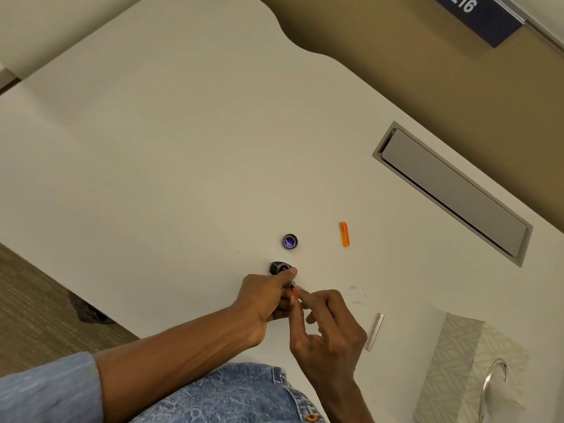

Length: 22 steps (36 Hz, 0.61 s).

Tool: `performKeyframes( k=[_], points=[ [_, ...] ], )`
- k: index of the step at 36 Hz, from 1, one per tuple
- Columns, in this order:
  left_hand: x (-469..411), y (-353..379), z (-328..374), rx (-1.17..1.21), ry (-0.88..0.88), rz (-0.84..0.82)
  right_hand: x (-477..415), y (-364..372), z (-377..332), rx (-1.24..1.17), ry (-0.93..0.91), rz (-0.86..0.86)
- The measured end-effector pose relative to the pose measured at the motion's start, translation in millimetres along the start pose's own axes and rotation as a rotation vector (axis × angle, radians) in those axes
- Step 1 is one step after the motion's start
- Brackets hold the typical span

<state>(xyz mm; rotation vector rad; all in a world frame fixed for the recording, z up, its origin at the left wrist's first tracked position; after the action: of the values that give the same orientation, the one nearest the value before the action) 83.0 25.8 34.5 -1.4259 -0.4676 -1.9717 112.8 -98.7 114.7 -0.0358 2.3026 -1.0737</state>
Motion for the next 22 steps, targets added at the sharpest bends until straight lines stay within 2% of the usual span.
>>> performKeyframes(
  k=[22],
  points=[
    [-0.3, -1.7, 0.8, -0.017, 0.018, 0.036, -0.9, 0.8, -0.3, 0.014, 0.013, -0.017]
  ],
)
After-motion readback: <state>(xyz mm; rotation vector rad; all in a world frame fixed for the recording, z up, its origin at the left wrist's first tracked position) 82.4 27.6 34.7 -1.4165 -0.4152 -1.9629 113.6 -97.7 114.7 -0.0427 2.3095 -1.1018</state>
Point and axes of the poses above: each hand's wrist, its own x-axis away from the middle knuckle, its own y-axis out of the palm, z = x × y, the point moved 6 cm from there along -x, towards the middle knuckle, and after that the axes turned 15 degrees about z, right-handed, at the moved point
